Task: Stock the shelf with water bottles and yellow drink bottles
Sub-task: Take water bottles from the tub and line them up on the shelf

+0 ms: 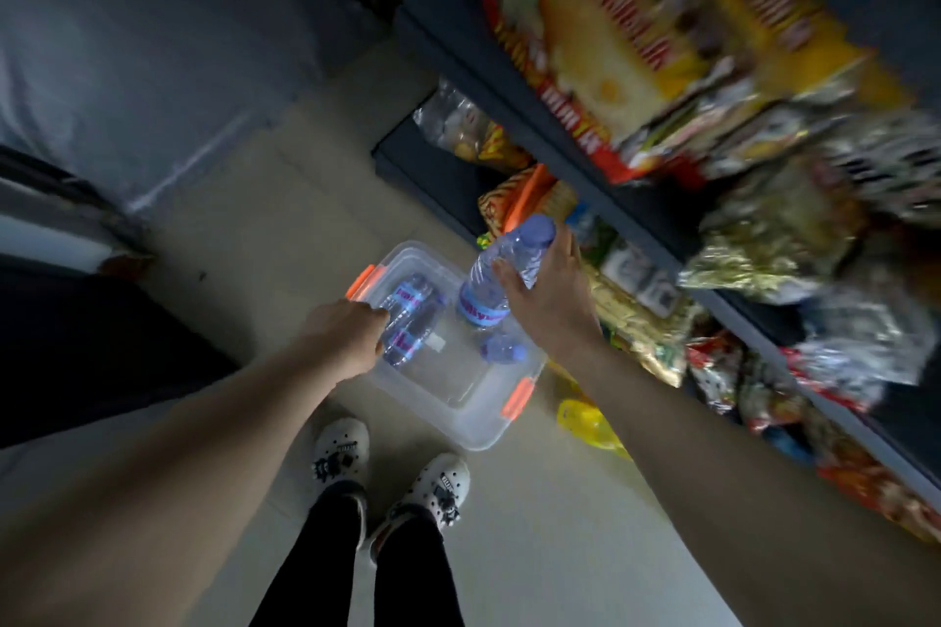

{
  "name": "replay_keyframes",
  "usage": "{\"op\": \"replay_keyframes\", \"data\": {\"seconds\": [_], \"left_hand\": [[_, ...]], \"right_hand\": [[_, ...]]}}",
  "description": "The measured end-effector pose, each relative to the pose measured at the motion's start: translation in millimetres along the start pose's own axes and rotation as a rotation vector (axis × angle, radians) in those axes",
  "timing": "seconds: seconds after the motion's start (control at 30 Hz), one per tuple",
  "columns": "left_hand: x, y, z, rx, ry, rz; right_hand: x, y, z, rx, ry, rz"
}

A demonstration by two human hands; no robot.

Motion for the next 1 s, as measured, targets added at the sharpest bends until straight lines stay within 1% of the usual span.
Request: {"op": "replay_keyframes", "data": {"seconds": [0.07,0.13,0.3,0.37,0.47,0.53,0.7,0.83,1.0], "left_hand": [[-21,34,55,-0.004,-0.018,-0.044],[-42,65,111,-0.043,-0.043,-0.100],[-94,140,234,-0.119,-0.059,-0.222],[-114,165,280,-0.188,-0.050,-0.290],[-148,210,352,-0.307,-0.106,-0.425],[-172,242,398,-0.382,-0.110,-0.512],[-220,322,508,-0.648,-0.014,-0.706],[-252,371,582,-0.855,0.026,-0.783],[-295,405,652,-0.994,0.093,-0.838]], "right_hand": [[26,15,72,-0.065,-0.002,0.023],[53,31,141,-0.139,0.005,0.048],[108,75,285,-0.382,-0.029,0.073],[129,87,332,-0.477,-0.048,0.090],[157,109,398,-0.647,-0.099,0.100],[173,120,438,-0.729,-0.117,0.137],[208,140,529,-0.864,-0.059,0.241],[225,144,601,-0.926,-0.059,0.285],[234,137,688,-0.994,-0.027,0.298]]}}
Point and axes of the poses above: each hand's wrist, its own y-axis away from the middle knuckle, its own z-axis out of the back of the hand, x = y × z, the point moved 7 cm from there along -y, towards the middle knuckle, and after that the axes turned 13 degrees about y, right-handed, at the moved point
